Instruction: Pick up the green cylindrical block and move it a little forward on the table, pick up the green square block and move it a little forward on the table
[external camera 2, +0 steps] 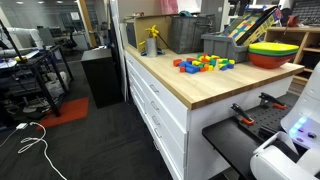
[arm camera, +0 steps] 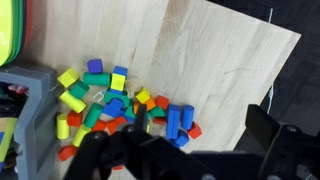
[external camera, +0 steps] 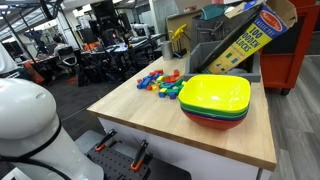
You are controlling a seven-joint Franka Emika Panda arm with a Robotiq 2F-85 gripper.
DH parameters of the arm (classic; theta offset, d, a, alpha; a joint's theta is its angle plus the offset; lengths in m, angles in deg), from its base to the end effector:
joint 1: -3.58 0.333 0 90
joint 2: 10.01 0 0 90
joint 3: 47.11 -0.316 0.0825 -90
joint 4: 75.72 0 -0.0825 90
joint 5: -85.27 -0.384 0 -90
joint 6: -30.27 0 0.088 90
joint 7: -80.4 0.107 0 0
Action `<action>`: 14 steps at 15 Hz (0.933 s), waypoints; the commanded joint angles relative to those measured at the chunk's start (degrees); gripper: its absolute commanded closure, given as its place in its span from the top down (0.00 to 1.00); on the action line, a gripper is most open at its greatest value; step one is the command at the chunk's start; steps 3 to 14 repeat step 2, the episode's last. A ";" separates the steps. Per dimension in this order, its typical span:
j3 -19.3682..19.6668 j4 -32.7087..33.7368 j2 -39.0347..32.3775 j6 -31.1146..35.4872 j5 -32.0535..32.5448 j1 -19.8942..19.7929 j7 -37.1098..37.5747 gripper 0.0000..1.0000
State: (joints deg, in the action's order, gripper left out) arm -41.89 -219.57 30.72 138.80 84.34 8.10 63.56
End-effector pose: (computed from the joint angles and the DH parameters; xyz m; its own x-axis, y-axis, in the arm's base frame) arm 0.3472 -0.0066 0.5203 0.9513 0.2880 0.1096 0.2942 -0.9547 -0.0453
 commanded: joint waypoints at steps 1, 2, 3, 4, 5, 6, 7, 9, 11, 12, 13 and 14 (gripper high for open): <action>-0.21 0.03 -0.08 -0.17 -0.12 -0.19 -0.09 1.00; -0.25 -0.02 -0.12 -0.16 -0.12 -0.19 -0.08 1.00; -0.25 -0.02 -0.12 -0.16 -0.12 -0.19 -0.08 1.00; -0.25 -0.02 -0.12 -0.16 -0.12 -0.19 -0.08 1.00; -0.25 -0.02 -0.12 -0.16 -0.12 -0.19 -0.08 1.00; -0.25 -0.02 -0.12 -0.16 -0.12 -0.19 -0.08 1.00; -0.25 -0.02 -0.12 -0.16 -0.12 -0.19 -0.08 1.00; -0.25 -0.02 -0.12 -0.16 -0.12 -0.19 -0.08 1.00; -0.25 -0.02 -0.12 -0.16 -0.12 -0.19 -0.08 1.00; -0.25 -0.02 -0.12 -0.16 -0.12 -0.19 -0.08 1.00; -0.25 -0.02 -0.12 -0.16 -0.12 -0.19 -0.08 1.00; -0.25 -0.02 -0.12 -0.16 -0.12 -0.19 -0.08 1.00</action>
